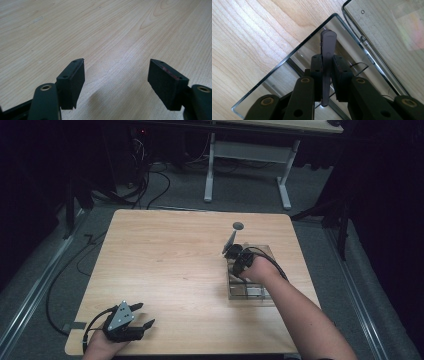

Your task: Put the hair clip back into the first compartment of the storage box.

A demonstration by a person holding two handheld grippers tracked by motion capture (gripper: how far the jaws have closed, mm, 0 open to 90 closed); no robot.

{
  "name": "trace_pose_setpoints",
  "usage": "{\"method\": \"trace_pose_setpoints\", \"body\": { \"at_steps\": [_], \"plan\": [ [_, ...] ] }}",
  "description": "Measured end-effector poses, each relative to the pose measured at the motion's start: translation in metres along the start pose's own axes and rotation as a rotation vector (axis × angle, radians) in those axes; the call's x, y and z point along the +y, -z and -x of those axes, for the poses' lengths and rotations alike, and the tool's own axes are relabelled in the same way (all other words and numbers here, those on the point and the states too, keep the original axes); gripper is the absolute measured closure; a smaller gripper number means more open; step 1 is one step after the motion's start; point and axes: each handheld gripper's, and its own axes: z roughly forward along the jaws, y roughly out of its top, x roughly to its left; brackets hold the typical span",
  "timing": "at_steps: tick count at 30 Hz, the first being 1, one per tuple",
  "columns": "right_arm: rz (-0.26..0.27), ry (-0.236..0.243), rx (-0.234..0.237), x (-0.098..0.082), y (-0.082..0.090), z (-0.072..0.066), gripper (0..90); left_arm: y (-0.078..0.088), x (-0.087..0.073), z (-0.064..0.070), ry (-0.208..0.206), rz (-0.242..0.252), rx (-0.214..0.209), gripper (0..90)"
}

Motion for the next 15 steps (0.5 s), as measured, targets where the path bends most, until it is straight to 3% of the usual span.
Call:
{"method": "trace_pose_setpoints", "body": {
  "at_steps": [15],
  "plan": [
    [0.008,-0.001,0.001,-0.0002,-0.0095,-0.0025,79.7,-0.0001,0.0,0.0001,-0.001,0.0,0.001,30.3]
  ]
}}
